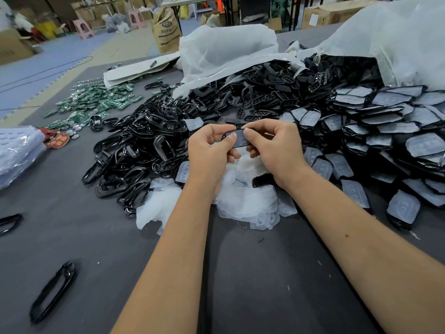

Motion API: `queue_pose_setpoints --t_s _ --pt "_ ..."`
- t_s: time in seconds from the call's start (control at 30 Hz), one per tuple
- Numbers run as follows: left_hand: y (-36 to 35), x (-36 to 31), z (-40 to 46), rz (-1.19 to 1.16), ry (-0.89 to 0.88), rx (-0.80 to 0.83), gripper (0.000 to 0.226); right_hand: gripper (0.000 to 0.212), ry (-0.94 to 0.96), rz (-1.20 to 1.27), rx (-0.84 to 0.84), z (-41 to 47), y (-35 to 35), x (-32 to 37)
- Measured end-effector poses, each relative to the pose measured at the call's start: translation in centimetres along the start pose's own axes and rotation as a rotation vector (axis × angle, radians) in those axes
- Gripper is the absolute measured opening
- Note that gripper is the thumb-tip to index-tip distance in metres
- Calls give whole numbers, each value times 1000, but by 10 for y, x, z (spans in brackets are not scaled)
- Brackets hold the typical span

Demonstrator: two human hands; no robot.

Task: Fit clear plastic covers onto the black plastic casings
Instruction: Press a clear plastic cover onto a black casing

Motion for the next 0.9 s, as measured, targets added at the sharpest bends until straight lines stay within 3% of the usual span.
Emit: queue_pose_setpoints --t_s 0.23,0.33,0.43,0.53,0.67,0.8,0.9 --pt "4 3 -1 -150 155 -23 15 16 240 -254 -23 -8 -3 16" --pt "10 5 -1 -319 269 -102 15 15 359 -376 38 -15 -13 25" --pt "16 6 2 -493 352 -139 14 28 433 -457 137 -21 -22 30" --pt "16 5 3 -493 365 -107 15 25 491 -520 134 -22 -22 31" --pt "12 3 2 -496 329 -103 36 10 400 -387 86 -18 -13 29" --pt "6 0 2 -409 227 -30 5 5 234 -178 46 -13 -6 24" --pt "6 0 1 -364 221 0 7 11 48 42 143 -9 -8 14"
Point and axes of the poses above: each hand's wrist, its own z-axis towards the middle knuckle, its own y-axis out of the back of the hand, x = y × z, the point moved 6 cm from there along z, towards the middle knuckle, and after that the axes turned 5 degrees about -y, right-handed, at the moved point
